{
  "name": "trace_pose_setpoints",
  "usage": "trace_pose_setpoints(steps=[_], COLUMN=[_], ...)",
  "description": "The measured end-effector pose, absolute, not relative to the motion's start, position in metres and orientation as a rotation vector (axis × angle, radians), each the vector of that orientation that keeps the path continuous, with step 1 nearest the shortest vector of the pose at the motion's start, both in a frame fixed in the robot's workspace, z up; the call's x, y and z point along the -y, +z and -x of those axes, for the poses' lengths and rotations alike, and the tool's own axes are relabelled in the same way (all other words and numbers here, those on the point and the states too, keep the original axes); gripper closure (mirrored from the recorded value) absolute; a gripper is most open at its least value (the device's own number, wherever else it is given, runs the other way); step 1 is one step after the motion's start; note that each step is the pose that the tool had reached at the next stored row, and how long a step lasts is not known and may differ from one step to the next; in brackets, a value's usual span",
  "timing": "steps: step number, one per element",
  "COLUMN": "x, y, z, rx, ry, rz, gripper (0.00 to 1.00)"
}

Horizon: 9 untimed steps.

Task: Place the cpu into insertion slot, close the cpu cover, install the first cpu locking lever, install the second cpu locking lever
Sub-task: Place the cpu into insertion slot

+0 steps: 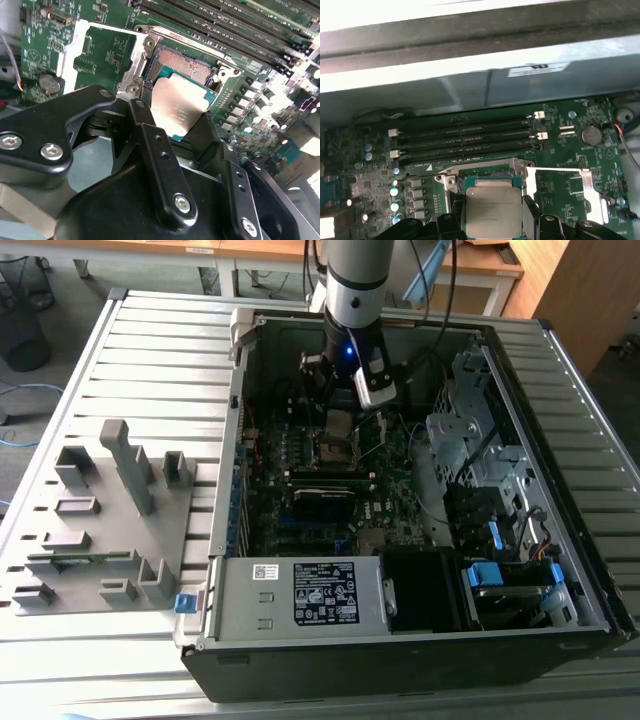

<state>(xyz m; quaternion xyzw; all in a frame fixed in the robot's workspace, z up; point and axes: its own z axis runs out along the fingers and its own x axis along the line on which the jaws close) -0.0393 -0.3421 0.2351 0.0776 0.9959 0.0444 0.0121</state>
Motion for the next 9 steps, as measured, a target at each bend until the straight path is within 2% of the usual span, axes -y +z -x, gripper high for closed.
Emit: trace_pose_setpoints(steps=[9], x=[0.3421], y=[0.2349], z=[0.0393], rx=[-3.087], ry=[0.136], rz=[-0.381], gripper=[0.46])
